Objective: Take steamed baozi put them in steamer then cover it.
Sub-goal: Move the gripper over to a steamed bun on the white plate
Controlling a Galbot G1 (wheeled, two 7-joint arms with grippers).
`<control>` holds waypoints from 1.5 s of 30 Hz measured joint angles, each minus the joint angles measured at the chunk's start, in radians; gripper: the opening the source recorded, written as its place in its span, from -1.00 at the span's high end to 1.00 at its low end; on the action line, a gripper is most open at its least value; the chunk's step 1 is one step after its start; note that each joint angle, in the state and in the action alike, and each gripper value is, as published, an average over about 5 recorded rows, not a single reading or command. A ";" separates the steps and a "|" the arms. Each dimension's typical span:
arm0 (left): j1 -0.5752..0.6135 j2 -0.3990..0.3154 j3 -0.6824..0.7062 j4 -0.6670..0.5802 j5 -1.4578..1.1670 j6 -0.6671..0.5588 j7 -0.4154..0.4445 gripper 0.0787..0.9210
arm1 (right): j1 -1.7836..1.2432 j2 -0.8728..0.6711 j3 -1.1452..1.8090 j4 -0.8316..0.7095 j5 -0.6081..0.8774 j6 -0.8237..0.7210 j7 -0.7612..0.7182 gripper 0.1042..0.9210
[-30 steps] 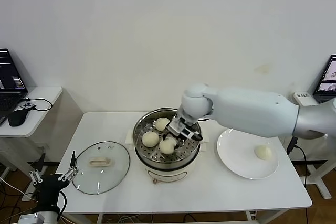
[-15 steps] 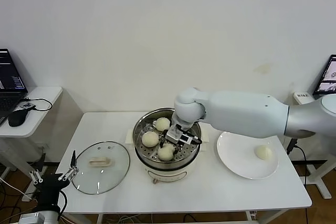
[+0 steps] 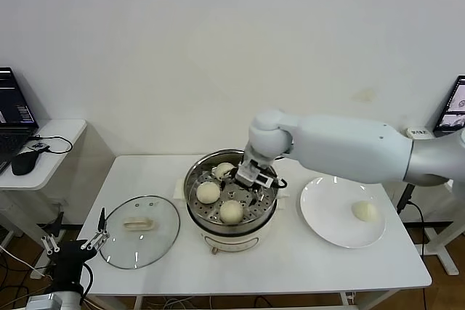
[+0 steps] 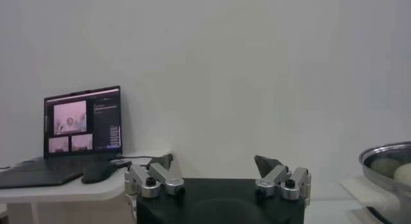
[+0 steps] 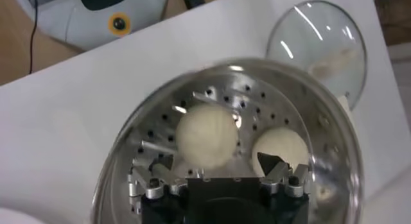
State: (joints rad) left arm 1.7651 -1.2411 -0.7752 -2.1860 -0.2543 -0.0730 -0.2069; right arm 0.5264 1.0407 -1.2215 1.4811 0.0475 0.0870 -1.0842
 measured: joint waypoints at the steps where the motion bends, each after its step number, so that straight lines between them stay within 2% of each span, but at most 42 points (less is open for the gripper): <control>1: -0.001 0.002 0.000 0.001 0.000 0.000 0.000 -0.77 | 0.001 -0.014 0.011 -0.002 0.000 -0.011 -0.004 -0.76; 14: -0.022 0.028 0.019 0.031 0.003 -0.004 0.004 -0.77 | -0.050 -0.284 0.149 0.032 -0.010 -0.255 -0.008 -0.76; 24: -0.026 0.044 0.033 0.045 0.007 -0.004 0.006 -0.77 | -0.239 -0.484 0.305 0.010 -0.103 -0.316 -0.013 -0.76; 34: -0.015 0.043 0.027 0.048 0.013 -0.001 0.006 -0.77 | -0.508 -0.540 0.516 -0.078 -0.227 -0.304 -0.005 -0.76; 45: -0.006 0.040 0.007 0.045 0.013 0.000 0.005 -0.77 | -0.685 -0.500 0.671 -0.204 -0.355 -0.289 0.014 -0.76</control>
State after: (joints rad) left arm 1.7589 -1.2013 -0.7682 -2.1414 -0.2413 -0.0731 -0.2015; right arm -0.1586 0.5411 -0.5505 1.2774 -0.3071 -0.2020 -1.0706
